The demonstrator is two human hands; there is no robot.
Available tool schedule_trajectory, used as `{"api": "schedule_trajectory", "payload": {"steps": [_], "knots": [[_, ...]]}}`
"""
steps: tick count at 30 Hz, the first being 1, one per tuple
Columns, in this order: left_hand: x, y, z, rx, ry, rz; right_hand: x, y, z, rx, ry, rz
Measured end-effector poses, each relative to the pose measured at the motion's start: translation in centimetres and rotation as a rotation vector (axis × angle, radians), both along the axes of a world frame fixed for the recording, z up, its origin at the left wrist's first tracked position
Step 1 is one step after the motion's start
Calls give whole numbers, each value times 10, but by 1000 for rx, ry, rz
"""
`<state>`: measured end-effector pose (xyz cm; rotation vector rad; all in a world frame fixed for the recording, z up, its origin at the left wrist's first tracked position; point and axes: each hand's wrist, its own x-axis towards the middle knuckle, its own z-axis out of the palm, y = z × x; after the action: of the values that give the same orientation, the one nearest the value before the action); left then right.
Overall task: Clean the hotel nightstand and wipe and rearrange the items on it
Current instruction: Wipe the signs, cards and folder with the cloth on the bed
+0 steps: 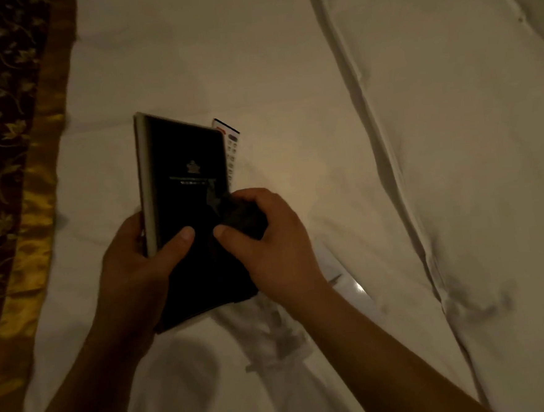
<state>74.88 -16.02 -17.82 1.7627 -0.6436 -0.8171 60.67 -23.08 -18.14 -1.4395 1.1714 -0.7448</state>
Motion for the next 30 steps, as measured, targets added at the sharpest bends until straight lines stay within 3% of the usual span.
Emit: {"api": "schedule_trajectory", "payload": {"steps": [3, 8, 14, 19, 21, 26, 30], "knots": [[9, 10, 12, -58, 68, -35, 15, 19, 6, -100, -1, 39], [3, 13, 6, 45, 89, -72, 19, 35, 13, -359, 128, 241], [-25, 21, -11, 26, 328, -174, -4, -33, 10, -343, 432, -19], [-38, 23, -31, 145, 381, -291, 5, -2, 12, -496, 384, 223], [-47, 22, -34, 201, 447, -200, -1, -22, 6, -458, 424, 181], [-52, 35, -37, 170, 426, -242, -40, -57, -15, -357, 537, -30], [-62, 23, -40, 110, 458, -227, -37, -4, -16, -415, 461, 98]]}}
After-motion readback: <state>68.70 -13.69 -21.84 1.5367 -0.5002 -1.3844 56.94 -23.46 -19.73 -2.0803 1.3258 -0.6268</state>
